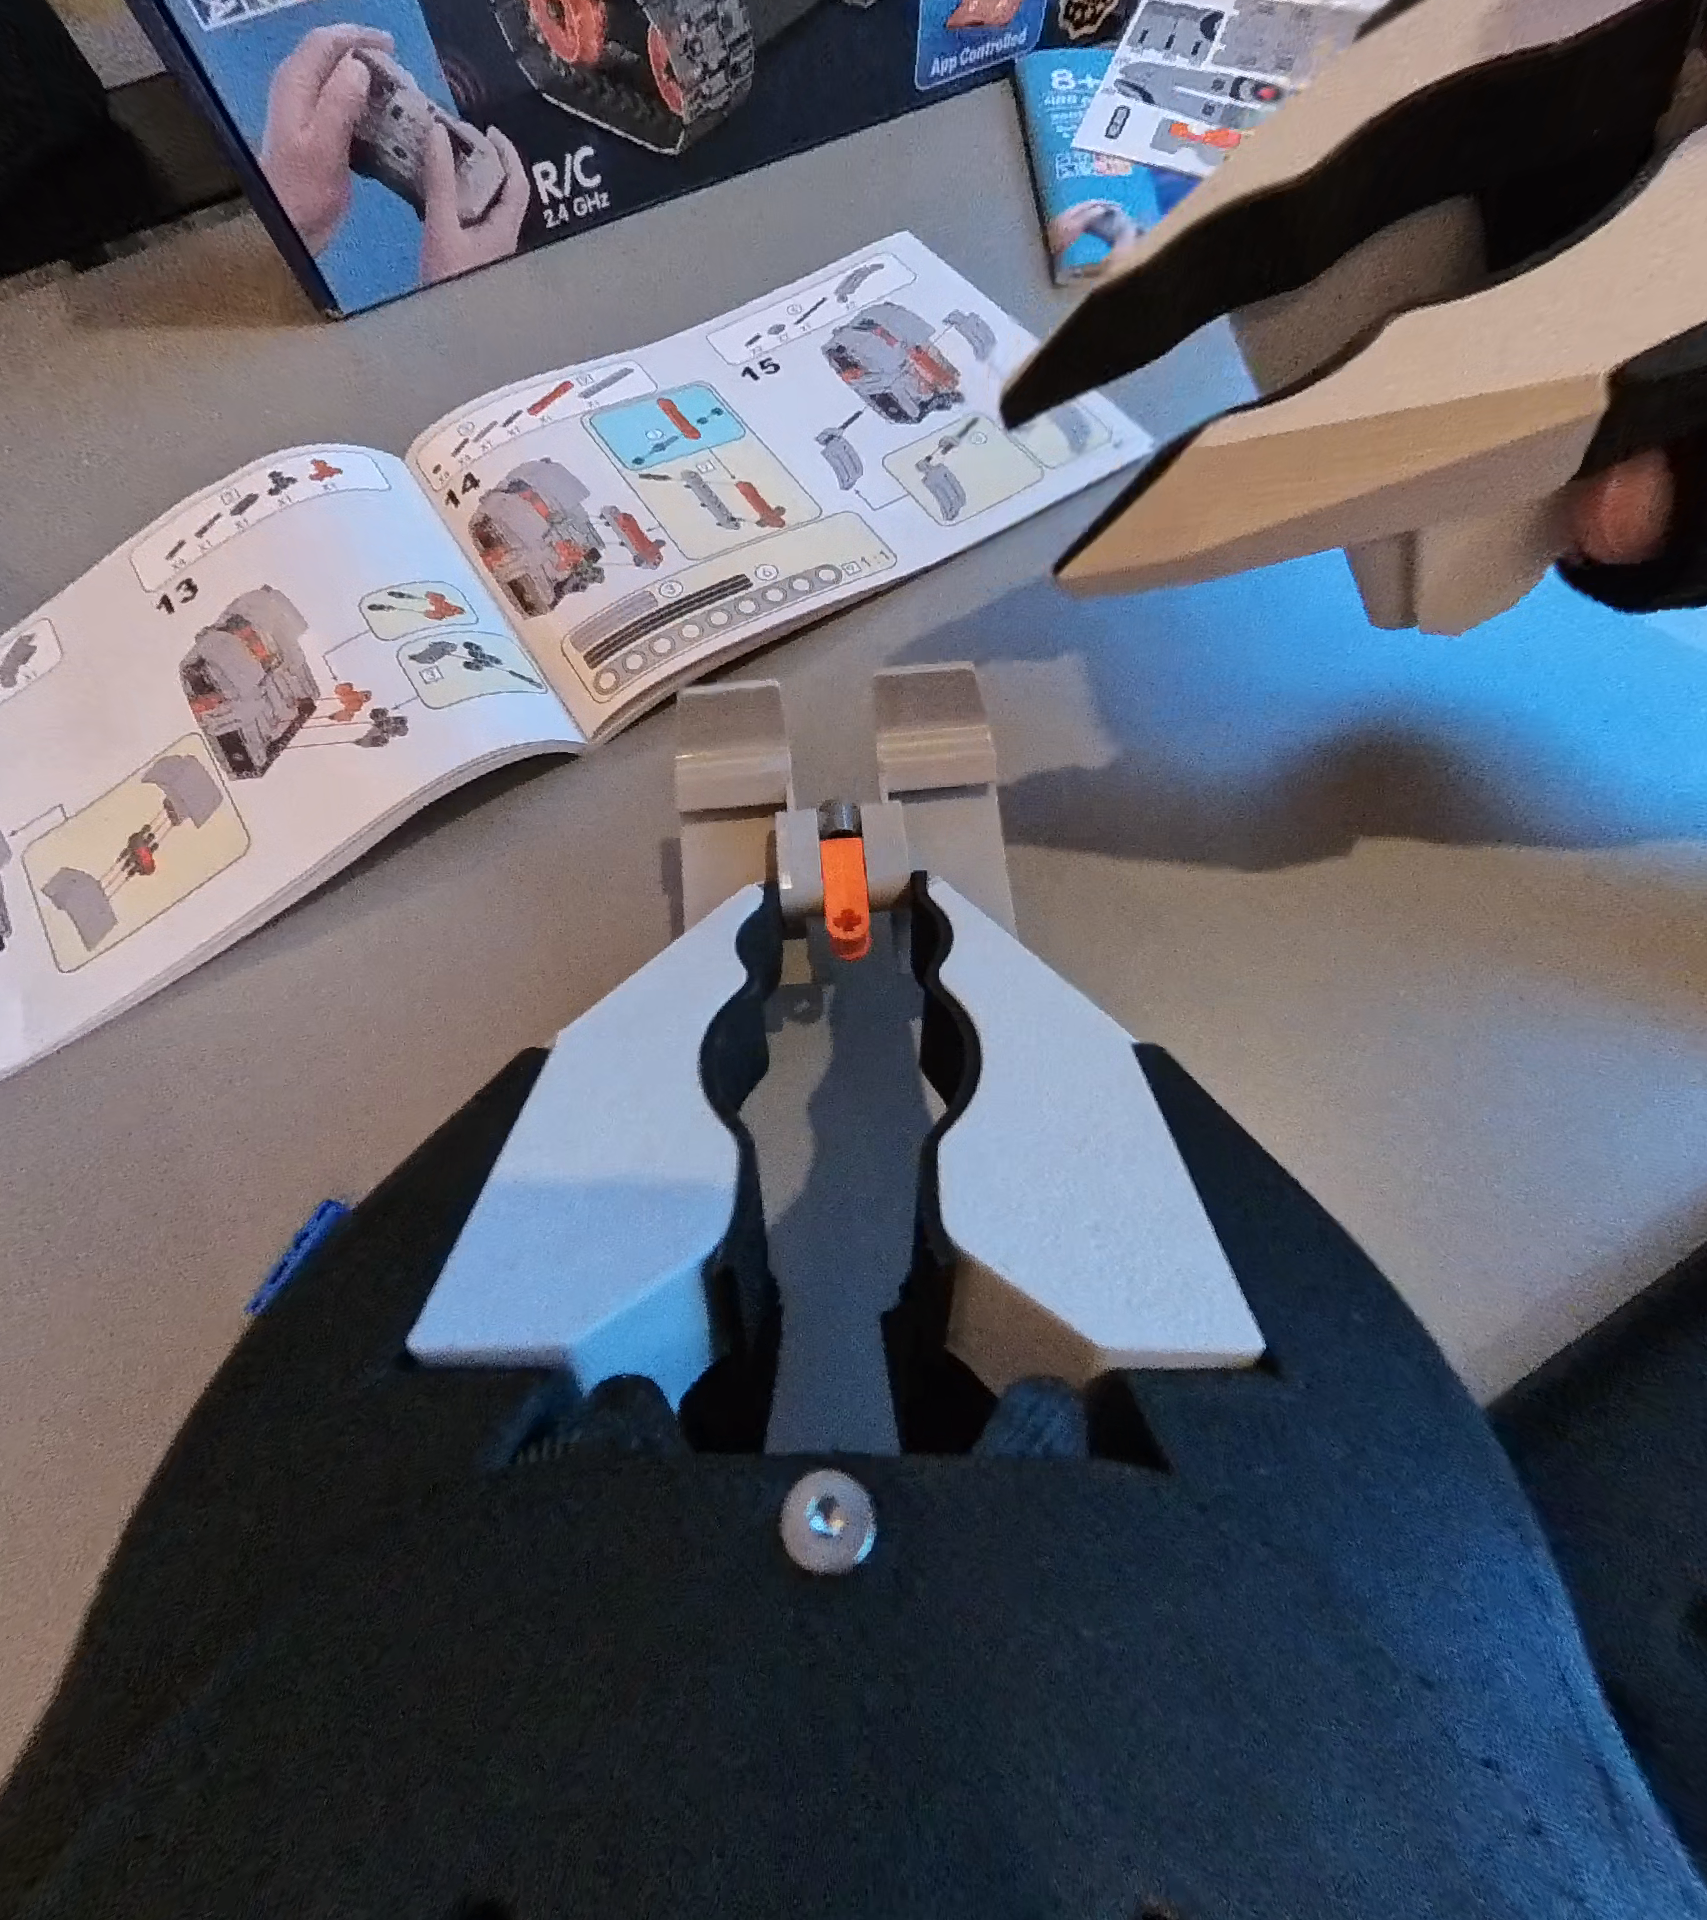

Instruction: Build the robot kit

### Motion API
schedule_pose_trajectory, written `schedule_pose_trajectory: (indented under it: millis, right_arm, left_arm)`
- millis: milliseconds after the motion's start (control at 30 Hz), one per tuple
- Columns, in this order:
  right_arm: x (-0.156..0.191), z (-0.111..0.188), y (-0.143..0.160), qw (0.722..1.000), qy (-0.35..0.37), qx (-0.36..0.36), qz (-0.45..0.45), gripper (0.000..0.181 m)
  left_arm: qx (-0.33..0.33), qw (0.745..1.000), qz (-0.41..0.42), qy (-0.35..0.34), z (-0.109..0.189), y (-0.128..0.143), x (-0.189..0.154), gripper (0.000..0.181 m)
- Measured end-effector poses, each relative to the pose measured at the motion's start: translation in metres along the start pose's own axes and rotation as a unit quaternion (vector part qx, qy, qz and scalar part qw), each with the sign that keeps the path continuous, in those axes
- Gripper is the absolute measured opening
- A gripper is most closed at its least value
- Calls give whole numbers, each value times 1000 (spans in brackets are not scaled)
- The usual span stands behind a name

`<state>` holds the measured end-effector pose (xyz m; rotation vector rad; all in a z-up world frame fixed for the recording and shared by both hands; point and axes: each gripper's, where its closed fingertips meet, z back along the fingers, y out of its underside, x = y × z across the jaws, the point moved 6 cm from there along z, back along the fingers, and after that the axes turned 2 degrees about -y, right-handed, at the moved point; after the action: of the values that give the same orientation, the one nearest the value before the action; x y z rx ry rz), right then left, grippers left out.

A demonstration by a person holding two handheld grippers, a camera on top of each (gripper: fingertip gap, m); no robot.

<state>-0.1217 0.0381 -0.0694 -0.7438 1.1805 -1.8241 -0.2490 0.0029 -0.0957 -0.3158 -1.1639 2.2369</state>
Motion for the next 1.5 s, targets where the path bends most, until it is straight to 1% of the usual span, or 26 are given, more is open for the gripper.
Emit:
schedule_pose_trajectory:
  millis: [100,167,267,367,500,567,667,800,867,967,1067,1100,1200,1267,1400,1500]
  right_arm:
    - [9,-2,1,999,-27,-7,-27,37]
    - [16,-9,2,996,-52,-8,-65,37]
    - [22,-18,5,991,-78,-4,-111,37]
    - [26,-21,6,987,-92,-12,-130,37]
    - [34,-23,2,975,-136,-37,-171,29]
    - [35,-22,-1,965,-161,-58,-199,21]
    - [32,-19,-4,953,-177,-83,-232,3]
    - [29,-18,-3,942,-195,-90,-258,2]
    - [28,-18,-3,935,-205,-94,-274,2]
    - [22,-18,-4,922,-207,-112,-309,2]
    - [20,-19,-4,908,-212,-123,-341,2]
    - [21,-20,-4,908,-209,-122,-343,1]
    - [28,-25,-4,913,-210,-109,-332,2]
    - [32,-27,-4,915,-208,-108,-329,2]
    - [39,-28,-7,918,-207,-113,-320,2]
    - [45,-28,-8,922,-206,-112,-309,2]
  left_arm:
    - [-20,1000,9,9,2,-1,-3,22]
    - [-32,999,5,11,4,-2,-6,22]
    - [-55,998,-4,1,9,-7,-7,22]
    - [-92,996,-12,-11,17,-14,-6,23]
    - [-134,990,-16,-30,29,-19,-3,23]
    - [-144,989,-16,-33,32,-21,-3,23]
    - [-150,988,-17,-32,33,-22,-4,23]
    - [-154,987,-28,-35,34,-23,-6,23]
    - [-157,987,-33,-30,34,-22,-7,26]
    - [-157,987,-10,-30,40,-20,-1,40]
    - [-166,986,8,-5,48,-19,1,39]
    - [-165,986,5,-4,50,-19,0,39]
    - [-169,985,-16,-31,54,-22,6,36]
    - [-169,985,-24,-30,55,-24,7,36]
    - [-149,988,-40,-30,49,-22,5,36]
    - [-142,987,-57,-49,48,-20,5,23]
